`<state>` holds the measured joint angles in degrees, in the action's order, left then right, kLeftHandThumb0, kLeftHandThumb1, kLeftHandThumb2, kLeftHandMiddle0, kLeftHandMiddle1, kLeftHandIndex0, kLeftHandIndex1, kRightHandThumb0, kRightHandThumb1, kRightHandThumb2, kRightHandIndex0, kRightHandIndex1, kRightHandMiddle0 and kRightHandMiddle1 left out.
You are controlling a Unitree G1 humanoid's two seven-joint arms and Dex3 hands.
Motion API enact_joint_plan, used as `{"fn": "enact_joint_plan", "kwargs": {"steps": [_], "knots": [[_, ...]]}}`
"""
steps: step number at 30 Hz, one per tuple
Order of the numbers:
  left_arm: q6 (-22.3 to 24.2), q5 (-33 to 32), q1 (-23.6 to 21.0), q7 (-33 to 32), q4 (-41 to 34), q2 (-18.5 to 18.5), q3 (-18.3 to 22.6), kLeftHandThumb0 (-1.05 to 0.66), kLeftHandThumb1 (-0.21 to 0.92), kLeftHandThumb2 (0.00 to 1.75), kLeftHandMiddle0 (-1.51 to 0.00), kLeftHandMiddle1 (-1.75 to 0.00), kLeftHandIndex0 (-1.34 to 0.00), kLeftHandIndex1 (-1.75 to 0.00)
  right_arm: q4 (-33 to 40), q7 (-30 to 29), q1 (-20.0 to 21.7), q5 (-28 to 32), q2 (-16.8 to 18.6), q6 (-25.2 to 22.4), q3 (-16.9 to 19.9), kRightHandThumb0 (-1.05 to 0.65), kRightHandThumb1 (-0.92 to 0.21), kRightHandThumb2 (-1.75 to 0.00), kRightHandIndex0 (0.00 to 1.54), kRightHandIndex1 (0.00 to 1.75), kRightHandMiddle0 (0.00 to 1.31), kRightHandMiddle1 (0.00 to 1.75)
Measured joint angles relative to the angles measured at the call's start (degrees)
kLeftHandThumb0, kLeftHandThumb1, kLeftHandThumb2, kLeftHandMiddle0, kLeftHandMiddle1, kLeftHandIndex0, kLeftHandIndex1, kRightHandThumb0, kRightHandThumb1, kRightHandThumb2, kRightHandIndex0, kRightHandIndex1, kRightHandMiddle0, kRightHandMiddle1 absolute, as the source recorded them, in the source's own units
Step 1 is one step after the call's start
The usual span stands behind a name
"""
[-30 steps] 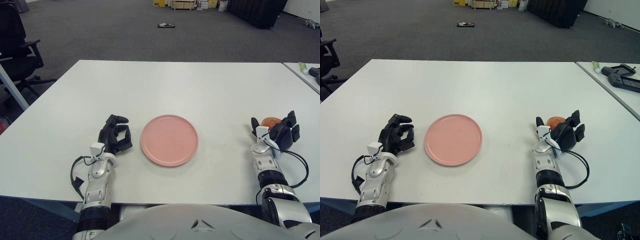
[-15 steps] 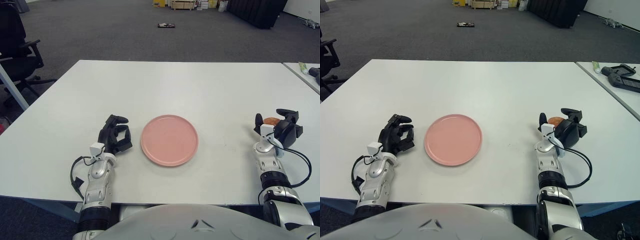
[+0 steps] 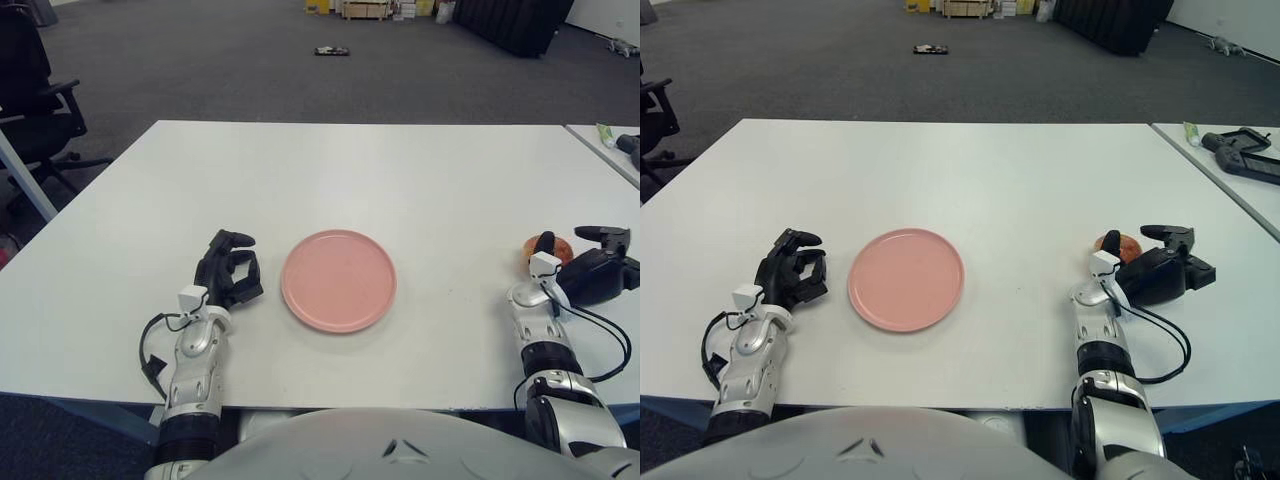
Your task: Put the apple into the plate.
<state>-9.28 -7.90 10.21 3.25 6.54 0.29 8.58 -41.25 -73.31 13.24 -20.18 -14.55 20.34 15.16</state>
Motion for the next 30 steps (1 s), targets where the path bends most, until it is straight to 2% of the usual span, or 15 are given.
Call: {"fn": "enact_joint_plan", "kwargs": {"steps": [6,10,21,27,30], "knots": [[0.0,0.0,-0.1,-0.3,0.0,-0.1,0.2,-0.01,0.33,1.33,-0.57,-1.75,-0.40,-1.75,-2.6,-4.8,2.0,-0.6,0.0,3.4,0.1,0.00,0.08,-1.75,0.93,1.68,0.68,1.75],[0.0,0.0,-0.1,-0.7,0.0,-0.2,0.3,-0.01,0.34,1.30,-0.56,-1.74,-0.39,-1.75,-3.1,-6.5,2.3,-1.2,0.0,4.9,-0.1,0.00,0.09,-1.75,0.94,1.66,0.68,1.75],[-0.2,0.0,-0.2,-0.6,0.4,-0.1,0.5,-0.01,0.35,1.30,-0.56,-1.75,-0.38,-1.75,0.9,-10.5,1.1,-3.9,0.0,8.1,-0.1,0.00,0.09,-1.75,0.96,1.64,0.69,1.75],[-0.5,-0.1,-0.3,-0.6,0.5,-0.1,0.5,-0.01,0.35,1.29,-0.56,-1.74,-0.39,-1.75,4.7,-10.7,0.5,-6.0,0.0,8.3,-0.4,0.00,0.09,-1.74,0.96,1.63,0.69,1.75],[-0.5,-0.1,-0.3,-0.6,0.5,-0.1,0.4,-0.01,0.35,1.29,-0.56,-1.73,-0.38,-1.75,5.3,-9.2,0.5,-6.3,-0.4,7.6,-0.5,-0.01,0.04,-1.71,0.90,1.69,0.66,1.73]]}}
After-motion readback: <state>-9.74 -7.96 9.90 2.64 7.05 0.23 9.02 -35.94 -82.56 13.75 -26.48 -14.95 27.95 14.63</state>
